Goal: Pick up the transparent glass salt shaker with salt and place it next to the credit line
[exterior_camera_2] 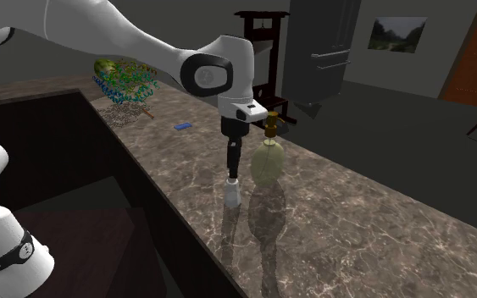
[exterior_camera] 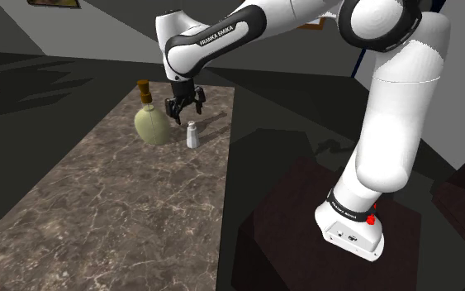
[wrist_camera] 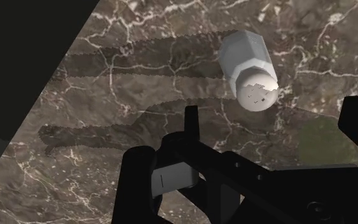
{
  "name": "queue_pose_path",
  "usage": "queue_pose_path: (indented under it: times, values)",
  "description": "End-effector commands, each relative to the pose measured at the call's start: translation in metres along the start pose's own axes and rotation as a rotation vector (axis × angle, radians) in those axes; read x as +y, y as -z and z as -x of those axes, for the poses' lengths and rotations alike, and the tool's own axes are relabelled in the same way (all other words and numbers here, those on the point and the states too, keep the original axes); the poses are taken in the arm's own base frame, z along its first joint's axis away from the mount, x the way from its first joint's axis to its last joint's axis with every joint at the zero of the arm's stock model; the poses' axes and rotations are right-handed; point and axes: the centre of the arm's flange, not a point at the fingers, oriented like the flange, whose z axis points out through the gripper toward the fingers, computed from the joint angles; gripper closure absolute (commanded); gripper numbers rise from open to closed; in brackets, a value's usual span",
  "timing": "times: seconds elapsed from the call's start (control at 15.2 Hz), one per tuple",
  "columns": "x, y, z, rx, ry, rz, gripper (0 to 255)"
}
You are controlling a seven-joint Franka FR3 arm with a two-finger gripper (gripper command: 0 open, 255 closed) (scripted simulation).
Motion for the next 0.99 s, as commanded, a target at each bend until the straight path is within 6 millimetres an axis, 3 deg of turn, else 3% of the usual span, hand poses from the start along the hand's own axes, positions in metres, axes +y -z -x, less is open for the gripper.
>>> queue_pose_path:
  times: [0.0, 0.26, 0.79, 0.86, 0.92]
  values:
    - [-0.001, -0.01, 0.0, 0.001, 0.0, 0.001, 0]
    - [-0.001, -0.034, 0.0, 0.001, 0.0, 0.001, 0]
    - [-0.001, -0.034, 0.0, 0.001, 0.0, 0.001, 0]
    - [-0.001, -0.034, 0.0, 0.001, 0.0, 0.001, 255]
    - [-0.001, -0.034, 0.0, 0.001, 0.0, 0.001, 255]
